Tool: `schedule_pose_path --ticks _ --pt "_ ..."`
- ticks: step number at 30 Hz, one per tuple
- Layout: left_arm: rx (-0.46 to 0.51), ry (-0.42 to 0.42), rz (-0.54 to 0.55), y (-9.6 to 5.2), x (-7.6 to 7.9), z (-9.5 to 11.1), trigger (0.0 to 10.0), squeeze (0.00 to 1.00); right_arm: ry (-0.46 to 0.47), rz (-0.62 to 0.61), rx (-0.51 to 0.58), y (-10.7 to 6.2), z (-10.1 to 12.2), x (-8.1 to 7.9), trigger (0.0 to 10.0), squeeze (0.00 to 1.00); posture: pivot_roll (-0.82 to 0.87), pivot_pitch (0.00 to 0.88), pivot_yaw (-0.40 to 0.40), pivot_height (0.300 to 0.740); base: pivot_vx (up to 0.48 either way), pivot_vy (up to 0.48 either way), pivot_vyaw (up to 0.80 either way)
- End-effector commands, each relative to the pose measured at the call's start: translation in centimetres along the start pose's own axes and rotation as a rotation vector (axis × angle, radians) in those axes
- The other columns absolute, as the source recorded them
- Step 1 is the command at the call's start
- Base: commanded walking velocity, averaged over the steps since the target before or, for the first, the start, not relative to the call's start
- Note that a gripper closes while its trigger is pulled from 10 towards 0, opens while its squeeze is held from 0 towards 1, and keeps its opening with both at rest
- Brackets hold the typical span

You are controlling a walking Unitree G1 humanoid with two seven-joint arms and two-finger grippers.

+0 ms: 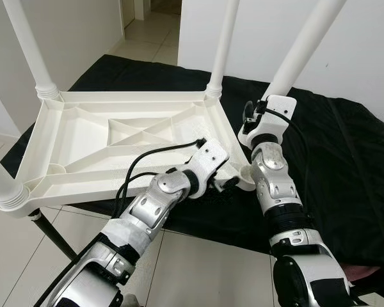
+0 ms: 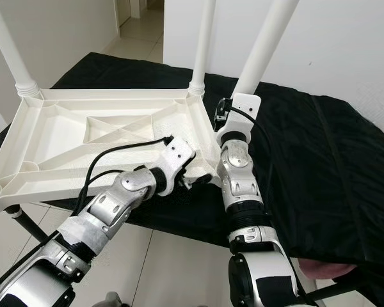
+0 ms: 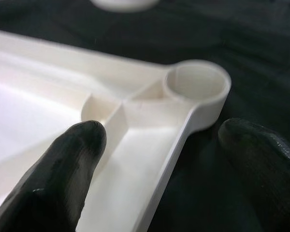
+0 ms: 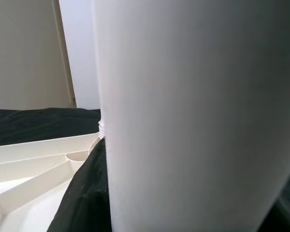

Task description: Building children table

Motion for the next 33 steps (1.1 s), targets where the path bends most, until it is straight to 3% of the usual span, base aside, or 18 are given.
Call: schedule_pose_path --ticks 1,33 --pt "-0.028 0.033 -0.005 0.20 -0.01 -0.26 10.0 0.00 0.001 -0.012 0.013 0.22 0.33 0.26 10.0 0.00 0.04 0.000 -0.043 0.740 0.000 0.000 0.00" --pt "-0.032 0.070 -0.038 0.26 -0.13 -0.43 10.0 0.00 0.006 0.008 0.023 0.46 0.56 -0.31 10.0 0.00 0.04 0.000 -0.051 0.740 0.000 0.000 0.00"
Point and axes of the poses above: a point about 5 cm out from each wrist's last joint towards the gripper, its own y axis pointing out of the wrist towards the gripper, its own z axis along the axis of the wrist's last joint, x = y × z, the point moved 4 cm from there along y, pointing out of the wrist towards the gripper, and after that the axes turned 4 degrees about -y, right-handed, at the moved point
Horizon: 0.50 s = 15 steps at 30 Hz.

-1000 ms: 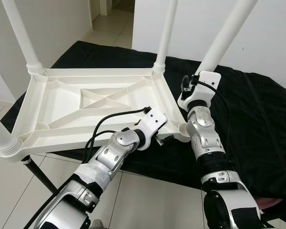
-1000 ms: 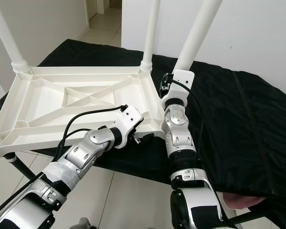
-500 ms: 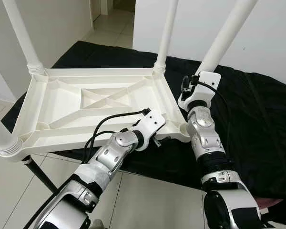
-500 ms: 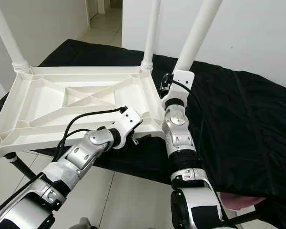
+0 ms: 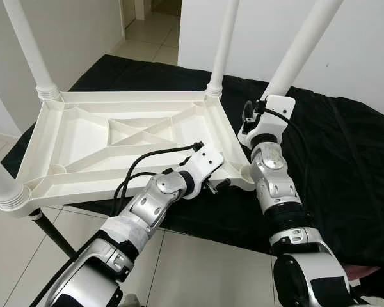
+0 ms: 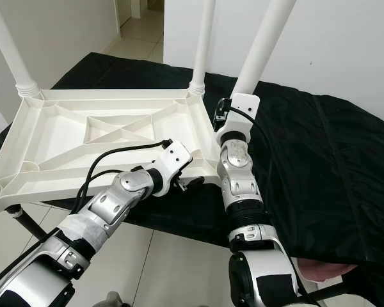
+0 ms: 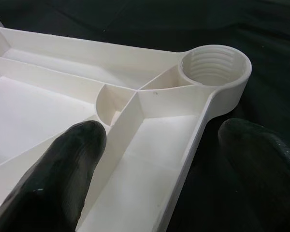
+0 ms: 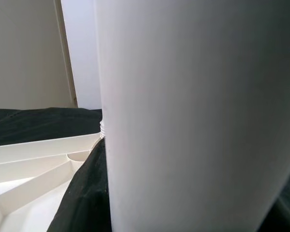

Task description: Building children table

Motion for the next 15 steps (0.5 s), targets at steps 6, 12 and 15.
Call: schedule_pose_path --ticks 6,12,15 --pt "-0.026 0.012 -0.065 0.1 0.5 -0.7 10.0 0.00 0.010 -0.001 0.023 0.4 0.6 -0.1 10.0 0.00 0.04 0.000 -0.052 0.740 0.000 0.000 0.00" --pt "-0.046 0.013 -0.073 0.2 0.7 -1.2 10.0 0.00 0.009 -0.004 0.023 0.4 0.6 0.1 10.0 0.00 0.04 0.000 -0.050 0.740 0.000 0.000 0.00" --pt "-0.072 0.015 -0.074 0.2 0.7 -1.7 10.0 0.00 0.008 -0.007 0.024 0.4 0.6 0.1 10.0 0.00 0.03 0.000 -0.049 0.740 0.000 0.000 0.00"
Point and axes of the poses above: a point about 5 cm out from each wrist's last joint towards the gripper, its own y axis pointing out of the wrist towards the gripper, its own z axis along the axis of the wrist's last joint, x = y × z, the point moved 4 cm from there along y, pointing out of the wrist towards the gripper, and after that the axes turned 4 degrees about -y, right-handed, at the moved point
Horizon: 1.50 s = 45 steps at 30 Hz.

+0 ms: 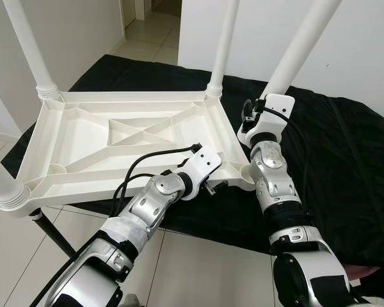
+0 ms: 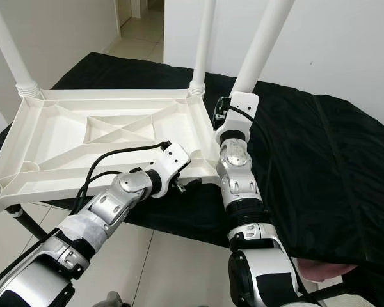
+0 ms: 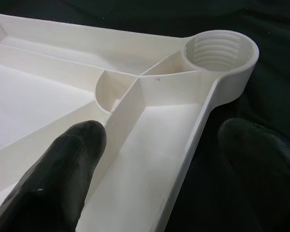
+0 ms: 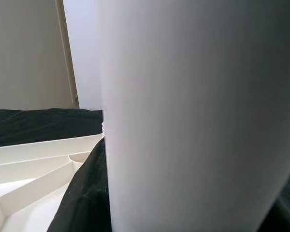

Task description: Building children table

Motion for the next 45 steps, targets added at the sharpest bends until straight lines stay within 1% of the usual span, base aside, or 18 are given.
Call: schedule_pose_path --ticks 1,7,11,12,13,14,17,19,20,22,26,27,31,35,36,37,38,45 --pt "-0.056 0.023 -0.074 0.2 0.8 -1.1 10.0 0.00 0.006 -0.011 0.021 0.3 0.6 0.3 10.0 0.00 0.03 0.000 -0.049 0.740 0.000 0.000 0.00" --pt "-0.097 0.019 -0.065 0.2 0.3 -1.9 10.0 0.00 0.004 -0.015 0.023 0.3 0.6 0.4 10.0 0.00 0.03 0.000 -0.046 0.740 0.000 0.000 0.00" --pt "-0.102 0.024 -0.095 0.1 0.6 -2.2 10.0 0.00 0.005 -0.017 0.025 0.4 0.7 0.4 10.0 0.00 0.03 0.000 -0.043 0.740 0.000 0.000 0.00" --pt "-0.104 0.025 -0.103 0.1 0.6 -2.2 4.0 0.00 0.006 -0.018 0.026 0.5 0.8 0.4 10.0 0.00 0.03 0.000 -0.042 0.740 0.000 0.000 0.00" --pt "-0.104 0.025 -0.103 0.1 0.6 -2.2 4.0 0.00 0.006 -0.018 0.026 0.5 0.8 0.4 10.0 0.00 0.03 0.000 -0.042 0.740 0.000 0.000 0.00" --pt "-0.106 0.028 -0.110 0.0 0.6 -2.3 0.0 0.00 0.007 -0.019 0.028 0.5 0.9 0.4 10.0 0.00 0.03 0.000 -0.040 0.740 0.000 0.000 0.00" --pt "-0.109 0.035 -0.118 0.0 0.6 -2.4 0.0 0.00 0.008 -0.020 0.030 0.6 0.9 0.4 10.0 0.00 0.03 0.000 -0.039 0.740 0.000 0.000 0.00" --pt "-0.108 0.067 -0.187 -0.6 1.1 -2.5 0.0 0.00 0.011 -0.024 0.033 0.5 1.0 0.4 10.0 0.00 0.03 0.000 -0.033 0.740 0.000 0.000 0.00" --pt "-0.108 0.067 -0.187 -0.6 1.1 -2.5 0.0 0.00 0.011 -0.024 0.033 0.5 1.0 0.4 10.0 0.00 0.03 0.000 -0.033 0.740 0.000 0.000 0.00" --pt "-0.107 0.100 -0.243 -1.1 1.2 -2.6 0.0 0.00 0.012 -0.029 0.029 0.3 0.8 0.5 10.0 0.00 0.03 0.000 -0.033 0.740 0.000 0.000 0.00" --pt "-0.102 0.113 -0.261 -1.4 1.2 -2.6 0.0 0.00 0.011 -0.030 0.028 0.3 0.7 0.6 10.0 0.00 0.04 0.000 -0.034 0.740 0.000 0.000 0.00" --pt "-0.087 0.139 -0.290 -1.9 1.0 -2.6 0.0 0.00 0.014 -0.029 0.029 0.4 0.8 0.6 10.0 0.00 0.04 0.000 -0.034 0.740 0.000 0.000 0.00" --pt "-0.094 0.191 -0.328 -2.9 0.5 -3.0 0.0 0.00 0.014 -0.028 0.029 0.5 0.8 0.5 10.0 0.00 0.04 0.000 -0.036 0.740 0.000 0.000 0.00" --pt "-0.131 0.229 -0.359 -4.2 -0.6 -3.9 0.0 0.00 0.012 -0.022 0.023 0.5 0.7 0.2 10.0 0.00 0.04 0.000 -0.040 0.740 0.000 0.000 0.00" --pt "-0.131 0.229 -0.359 -4.2 -0.6 -3.9 0.0 0.00 0.012 -0.022 0.023 0.5 0.7 0.2 10.0 0.00 0.04 0.000 -0.040 0.740 0.000 0.000 0.00" --pt "-0.157 0.247 -0.384 -5.1 -1.0 -4.4 0.0 0.00 0.011 -0.019 0.020 0.5 0.6 0.2 10.0 0.00 0.04 0.000 -0.038 0.740 0.000 0.000 0.00" --pt "-0.168 0.252 -0.392 -5.4 -1.1 -4.7 0.0 0.00 0.009 -0.018 0.019 0.5 0.6 0.2 10.0 0.00 0.04 0.000 -0.037 0.740 0.000 0.000 0.00" --pt "-0.182 0.265 -0.419 -6.0 -1.3 -5.0 0.0 0.00 0.007 -0.016 0.013 0.5 0.4 0.2 10.0 0.00 0.04 0.000 -0.040 0.740 0.000 0.000 0.00"
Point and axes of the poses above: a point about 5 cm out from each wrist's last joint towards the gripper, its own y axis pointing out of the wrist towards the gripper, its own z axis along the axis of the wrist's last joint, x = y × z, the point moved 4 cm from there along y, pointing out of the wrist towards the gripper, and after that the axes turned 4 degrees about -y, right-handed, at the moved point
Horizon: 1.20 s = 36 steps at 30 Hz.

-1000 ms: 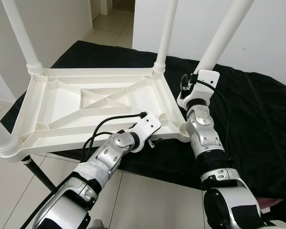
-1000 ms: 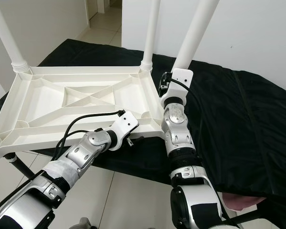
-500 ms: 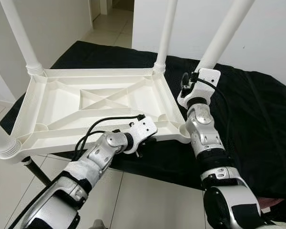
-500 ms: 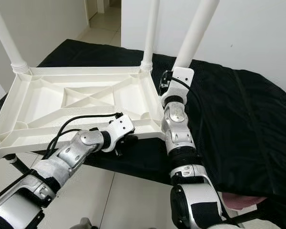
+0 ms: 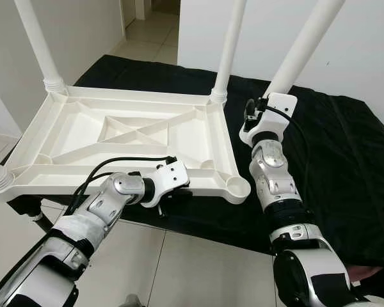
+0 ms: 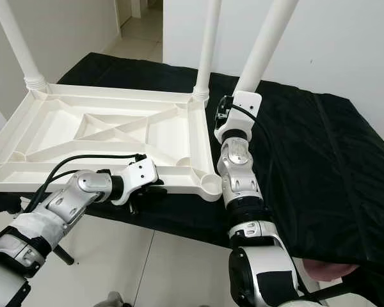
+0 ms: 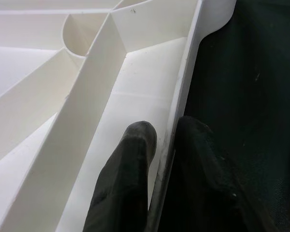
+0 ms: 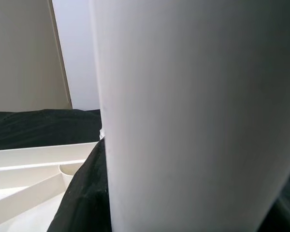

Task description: Building children table

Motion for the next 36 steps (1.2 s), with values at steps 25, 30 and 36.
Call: schedule_pose_path --ticks 25,30,36 --pt "0.384 -0.146 0.136 -1.8 -3.1 10.2 10.0 0.00 -0.010 0.046 -0.002 -0.2 -0.1 -0.8 10.0 0.00 0.04 0.000 -0.063 0.740 0.000 0.000 0.00" --pt "0.459 -0.232 0.260 -3.0 -4.8 11.1 10.0 0.00 -0.012 0.054 -0.006 -0.2 -0.3 -0.8 10.0 0.00 0.05 0.000 -0.070 0.740 0.000 0.000 0.00" --pt "0.490 -0.297 0.438 -4.6 -7.0 10.9 10.0 0.00 -0.014 0.072 -0.014 -0.4 -0.5 -1.2 10.0 0.00 0.06 0.000 -0.080 0.740 0.000 0.000 0.00"
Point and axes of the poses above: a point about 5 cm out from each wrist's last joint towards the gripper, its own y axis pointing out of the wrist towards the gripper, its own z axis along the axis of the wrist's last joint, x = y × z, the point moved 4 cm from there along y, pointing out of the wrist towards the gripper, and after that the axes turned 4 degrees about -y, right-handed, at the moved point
